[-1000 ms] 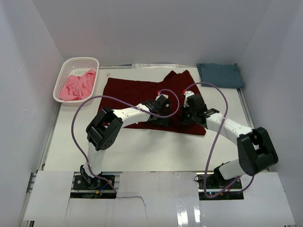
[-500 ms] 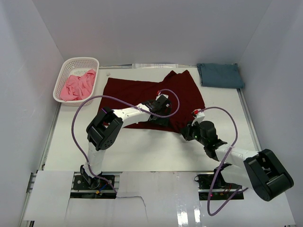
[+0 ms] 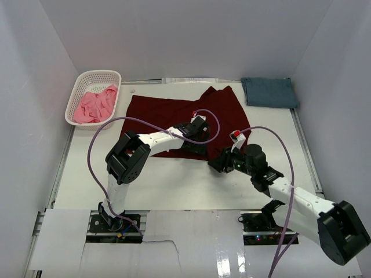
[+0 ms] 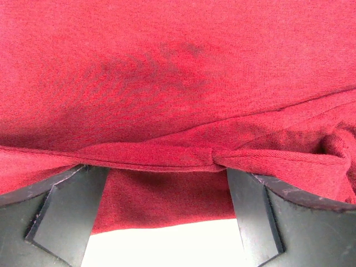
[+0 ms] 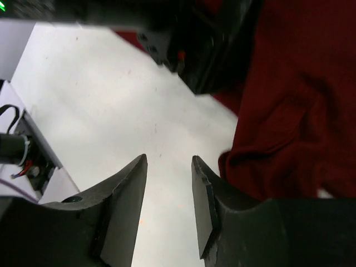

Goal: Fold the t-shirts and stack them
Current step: Fold the flattened tshirt in 1/3 of the way

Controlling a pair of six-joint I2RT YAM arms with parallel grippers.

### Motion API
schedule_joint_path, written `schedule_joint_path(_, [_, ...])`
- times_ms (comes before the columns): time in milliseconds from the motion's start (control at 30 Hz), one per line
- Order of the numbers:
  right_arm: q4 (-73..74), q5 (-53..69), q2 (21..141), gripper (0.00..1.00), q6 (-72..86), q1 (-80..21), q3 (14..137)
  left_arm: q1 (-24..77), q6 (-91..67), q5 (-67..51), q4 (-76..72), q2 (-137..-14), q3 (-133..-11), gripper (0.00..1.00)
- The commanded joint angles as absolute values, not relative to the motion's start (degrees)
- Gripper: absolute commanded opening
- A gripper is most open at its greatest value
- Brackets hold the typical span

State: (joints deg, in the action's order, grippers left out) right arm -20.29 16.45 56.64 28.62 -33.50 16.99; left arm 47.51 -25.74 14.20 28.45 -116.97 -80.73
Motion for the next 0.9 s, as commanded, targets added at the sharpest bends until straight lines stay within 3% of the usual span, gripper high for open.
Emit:
schedule_joint_path(0, [-10.5, 9.2, 51.3, 0.44, 21.7, -33.8, 24.4, 48.7, -29.4, 2.8, 36.2, -125.2, -76.0, 0.98])
schedule_joint_path(167, [-0.1, 3.9, 56.4, 0.44, 9.5, -33.8, 34.7, 48.9, -29.2, 2.6, 36.3, -125.6, -76.6, 0.98])
schedule_joint_path(400, [9.9, 3.0, 74.3, 0.45, 3.0, -33.8, 47.7, 49.0, -29.5, 2.7, 36.5, -124.9, -76.2, 0.98])
schedule_joint_path(867, [-0.5, 17.4, 81.4, 0.47, 8.5, -23.5, 39.6, 49.2, -29.6, 2.6, 36.3, -124.8, -75.5, 0.98])
